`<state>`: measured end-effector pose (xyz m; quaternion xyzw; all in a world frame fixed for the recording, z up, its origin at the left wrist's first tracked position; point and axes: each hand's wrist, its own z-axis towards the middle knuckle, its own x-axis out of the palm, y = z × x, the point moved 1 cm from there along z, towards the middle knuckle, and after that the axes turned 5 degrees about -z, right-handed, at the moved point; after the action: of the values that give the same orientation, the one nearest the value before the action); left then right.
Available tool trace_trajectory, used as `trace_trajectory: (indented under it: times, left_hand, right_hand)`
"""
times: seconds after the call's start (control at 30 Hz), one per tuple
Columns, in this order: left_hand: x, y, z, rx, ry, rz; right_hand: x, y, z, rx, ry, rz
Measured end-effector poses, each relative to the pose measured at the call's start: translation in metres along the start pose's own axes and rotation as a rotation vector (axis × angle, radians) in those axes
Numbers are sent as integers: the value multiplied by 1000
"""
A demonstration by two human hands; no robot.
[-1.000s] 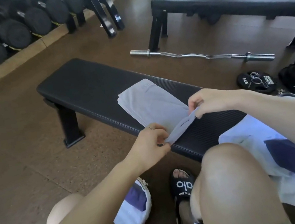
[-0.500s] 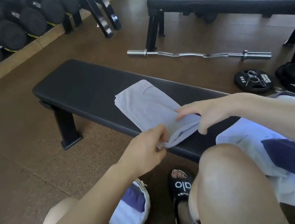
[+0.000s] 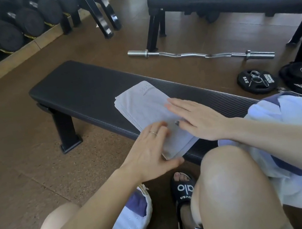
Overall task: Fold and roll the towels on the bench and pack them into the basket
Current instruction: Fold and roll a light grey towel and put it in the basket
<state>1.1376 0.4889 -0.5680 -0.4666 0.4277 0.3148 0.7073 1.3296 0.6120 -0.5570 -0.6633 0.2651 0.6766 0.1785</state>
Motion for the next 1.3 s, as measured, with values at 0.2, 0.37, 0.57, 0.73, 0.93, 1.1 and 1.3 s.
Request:
trace_trajectory:
  times: [0.2, 0.37, 0.57, 0.73, 0.93, 1.1, 1.3]
  left_hand:
    - [-11, 23, 32, -378, 57, 70]
    - [0, 33, 30, -550, 300, 120]
    - [-2, 18, 21, -629, 7, 34]
    - [21, -21, 3, -945, -177, -582]
    - [27, -32, -3, -1110, -333, -930]
    - [19, -33, -9, -1141, -297, -1192]
    - [37, -40, -17, -1275, -218, -1425]
  right_hand:
    - [11, 4, 1, -7, 108, -123]
    - [17, 12, 8, -17, 35, -142]
    - [15, 1, 11, 33, 35, -83]
    - [24, 4, 8, 82, 44, -38]
    - [15, 2, 10, 109, 58, 12]
    - [22, -5, 11, 117, 110, -3]
    - [25, -6, 14, 114, 150, -26]
